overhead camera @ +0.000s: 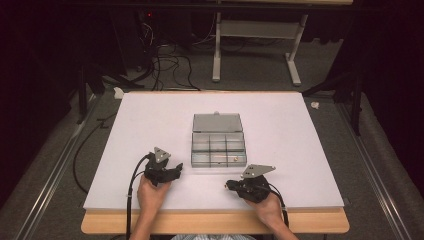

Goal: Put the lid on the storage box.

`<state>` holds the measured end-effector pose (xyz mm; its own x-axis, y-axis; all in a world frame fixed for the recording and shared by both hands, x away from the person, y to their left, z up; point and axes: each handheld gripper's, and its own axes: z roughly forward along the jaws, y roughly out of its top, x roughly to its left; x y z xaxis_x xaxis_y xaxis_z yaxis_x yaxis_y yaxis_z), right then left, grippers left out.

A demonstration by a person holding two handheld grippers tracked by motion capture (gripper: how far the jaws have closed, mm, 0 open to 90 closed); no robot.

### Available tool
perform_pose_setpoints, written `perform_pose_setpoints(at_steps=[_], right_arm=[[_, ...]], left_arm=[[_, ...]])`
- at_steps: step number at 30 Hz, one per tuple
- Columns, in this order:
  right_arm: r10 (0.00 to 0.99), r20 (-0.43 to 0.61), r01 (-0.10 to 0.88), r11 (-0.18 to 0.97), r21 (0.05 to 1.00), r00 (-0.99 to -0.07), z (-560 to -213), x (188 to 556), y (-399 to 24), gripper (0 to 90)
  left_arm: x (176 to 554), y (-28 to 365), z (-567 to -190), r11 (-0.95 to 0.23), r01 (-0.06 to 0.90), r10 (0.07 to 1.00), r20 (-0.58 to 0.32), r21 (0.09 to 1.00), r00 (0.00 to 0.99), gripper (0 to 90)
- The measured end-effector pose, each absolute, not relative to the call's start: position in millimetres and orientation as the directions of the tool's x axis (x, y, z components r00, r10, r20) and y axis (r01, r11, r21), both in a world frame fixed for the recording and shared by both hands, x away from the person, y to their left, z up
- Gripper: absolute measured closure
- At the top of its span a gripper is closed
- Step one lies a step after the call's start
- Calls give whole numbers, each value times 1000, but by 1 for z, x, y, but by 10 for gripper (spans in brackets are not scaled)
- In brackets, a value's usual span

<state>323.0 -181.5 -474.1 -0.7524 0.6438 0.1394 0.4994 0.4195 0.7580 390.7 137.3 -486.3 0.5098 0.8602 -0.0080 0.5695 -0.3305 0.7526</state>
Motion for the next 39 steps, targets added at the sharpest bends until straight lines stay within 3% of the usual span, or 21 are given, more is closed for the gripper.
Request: perform_pose_setpoints(at_steps=[39], right_arm=[[697, 124, 484, 347, 804, -706, -444, 336, -209, 875]], left_arm=[[391, 137, -486, -330, 570, 860, -8, 753, 510, 331]])
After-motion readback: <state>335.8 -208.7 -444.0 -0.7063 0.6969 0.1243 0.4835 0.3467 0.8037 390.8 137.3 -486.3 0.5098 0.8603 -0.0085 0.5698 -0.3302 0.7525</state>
